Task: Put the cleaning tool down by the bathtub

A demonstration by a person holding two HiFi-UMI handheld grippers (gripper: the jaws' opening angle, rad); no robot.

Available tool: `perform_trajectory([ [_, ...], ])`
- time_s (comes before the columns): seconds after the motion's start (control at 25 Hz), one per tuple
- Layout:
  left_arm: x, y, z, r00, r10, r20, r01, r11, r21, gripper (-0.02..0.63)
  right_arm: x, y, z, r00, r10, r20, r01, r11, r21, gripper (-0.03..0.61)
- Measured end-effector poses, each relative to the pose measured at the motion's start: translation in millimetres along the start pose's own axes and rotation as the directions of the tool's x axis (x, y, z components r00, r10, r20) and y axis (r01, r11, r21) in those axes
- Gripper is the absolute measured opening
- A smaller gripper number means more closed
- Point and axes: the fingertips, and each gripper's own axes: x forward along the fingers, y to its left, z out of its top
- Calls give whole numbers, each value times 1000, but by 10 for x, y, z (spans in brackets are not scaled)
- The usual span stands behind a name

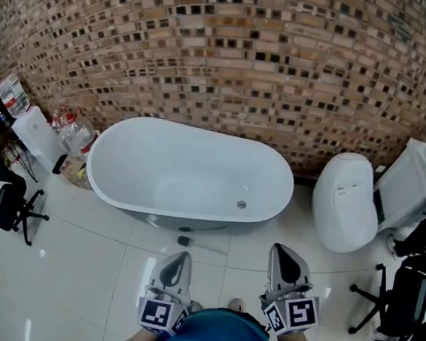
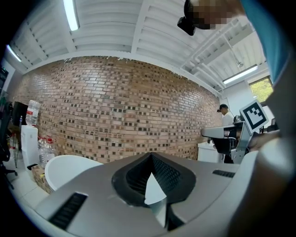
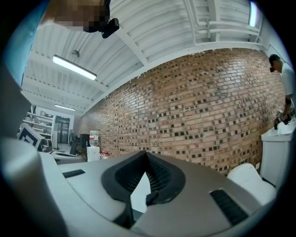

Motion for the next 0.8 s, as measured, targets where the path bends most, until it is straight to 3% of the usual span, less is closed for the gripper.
perform_trajectory([
  [0.4, -61, 22, 26, 999, -24, 25, 24, 1000, -6, -3, -90, 71, -95, 999, -47, -26, 46, 999, -18, 3],
  [0.8, -169, 170, 18, 1000, -9, 19, 9, 1000, -7, -3, -4, 279, -119, 999, -20, -40, 20, 1000, -19, 3],
])
